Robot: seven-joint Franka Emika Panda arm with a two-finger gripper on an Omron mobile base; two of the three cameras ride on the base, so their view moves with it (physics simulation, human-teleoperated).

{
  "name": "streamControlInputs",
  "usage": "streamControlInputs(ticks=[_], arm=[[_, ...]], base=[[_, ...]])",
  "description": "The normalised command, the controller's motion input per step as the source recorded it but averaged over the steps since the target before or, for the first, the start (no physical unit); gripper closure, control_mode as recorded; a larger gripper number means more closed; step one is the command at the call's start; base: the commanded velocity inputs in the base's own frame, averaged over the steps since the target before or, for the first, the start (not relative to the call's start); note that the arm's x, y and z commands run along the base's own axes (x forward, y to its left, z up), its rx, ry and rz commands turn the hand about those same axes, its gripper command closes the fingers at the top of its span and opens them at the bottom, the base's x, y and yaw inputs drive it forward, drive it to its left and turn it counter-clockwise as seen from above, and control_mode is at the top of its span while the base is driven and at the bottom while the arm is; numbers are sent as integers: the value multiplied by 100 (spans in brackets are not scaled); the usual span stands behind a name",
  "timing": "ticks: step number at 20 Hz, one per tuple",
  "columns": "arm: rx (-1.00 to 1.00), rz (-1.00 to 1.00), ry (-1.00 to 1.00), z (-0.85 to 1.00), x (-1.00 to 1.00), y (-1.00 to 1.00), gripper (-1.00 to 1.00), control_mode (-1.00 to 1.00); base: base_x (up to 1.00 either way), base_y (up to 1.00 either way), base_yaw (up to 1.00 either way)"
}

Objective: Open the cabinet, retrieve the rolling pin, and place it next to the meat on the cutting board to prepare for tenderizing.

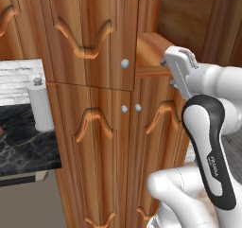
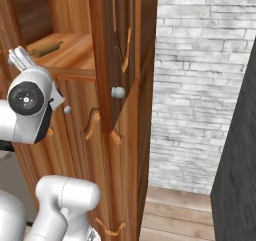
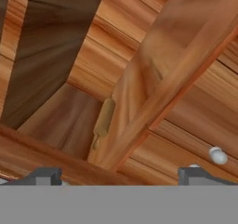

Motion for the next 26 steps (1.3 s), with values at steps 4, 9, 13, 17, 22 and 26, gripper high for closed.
streamControlInputs(ticks=[4, 9, 13, 17, 22, 26], arm=[[1, 0, 4, -8, 45, 3, -100, -100], [3, 1, 1, -5, 42, 0, -100, -100], [4, 2, 3, -2, 45, 1, -100, -100], [2, 4, 4, -4, 41, 15, -100, -100], [1, 7, 6, -5, 37, 29, -100, -100], [1, 7, 6, -4, 34, 31, -100, -100]], base=[[0, 0, 0], [0, 0, 0], [0, 0, 0], [0, 0, 0], [0, 0, 0], [0, 0, 0]])
